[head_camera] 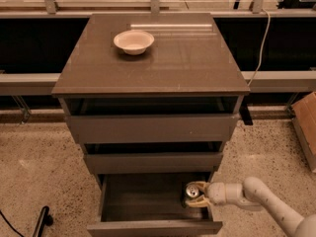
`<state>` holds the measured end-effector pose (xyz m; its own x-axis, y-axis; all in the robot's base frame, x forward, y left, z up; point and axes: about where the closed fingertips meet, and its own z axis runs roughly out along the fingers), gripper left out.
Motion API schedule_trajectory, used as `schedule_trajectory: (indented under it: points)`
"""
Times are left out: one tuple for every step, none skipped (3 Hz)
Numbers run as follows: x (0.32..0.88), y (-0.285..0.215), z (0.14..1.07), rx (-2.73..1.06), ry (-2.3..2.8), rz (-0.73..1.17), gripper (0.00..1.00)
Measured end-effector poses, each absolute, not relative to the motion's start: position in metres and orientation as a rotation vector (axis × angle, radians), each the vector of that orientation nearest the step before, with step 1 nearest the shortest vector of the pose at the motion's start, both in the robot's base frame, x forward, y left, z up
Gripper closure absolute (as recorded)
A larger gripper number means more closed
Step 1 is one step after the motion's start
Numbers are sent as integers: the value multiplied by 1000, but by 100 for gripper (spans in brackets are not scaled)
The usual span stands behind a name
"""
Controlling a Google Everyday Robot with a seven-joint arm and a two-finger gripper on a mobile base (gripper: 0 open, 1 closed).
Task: Place green can into bottom drawer
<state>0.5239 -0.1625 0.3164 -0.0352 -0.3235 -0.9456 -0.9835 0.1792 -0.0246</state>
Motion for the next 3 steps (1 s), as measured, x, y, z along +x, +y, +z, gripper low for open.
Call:
schedule_trajectory:
  points:
    - [528,-134,302,-1390,1431,918,100]
    - [531,-121,287,-1452,1436,904,100]
    - [544,-127,263,-1395,1529,889,73]
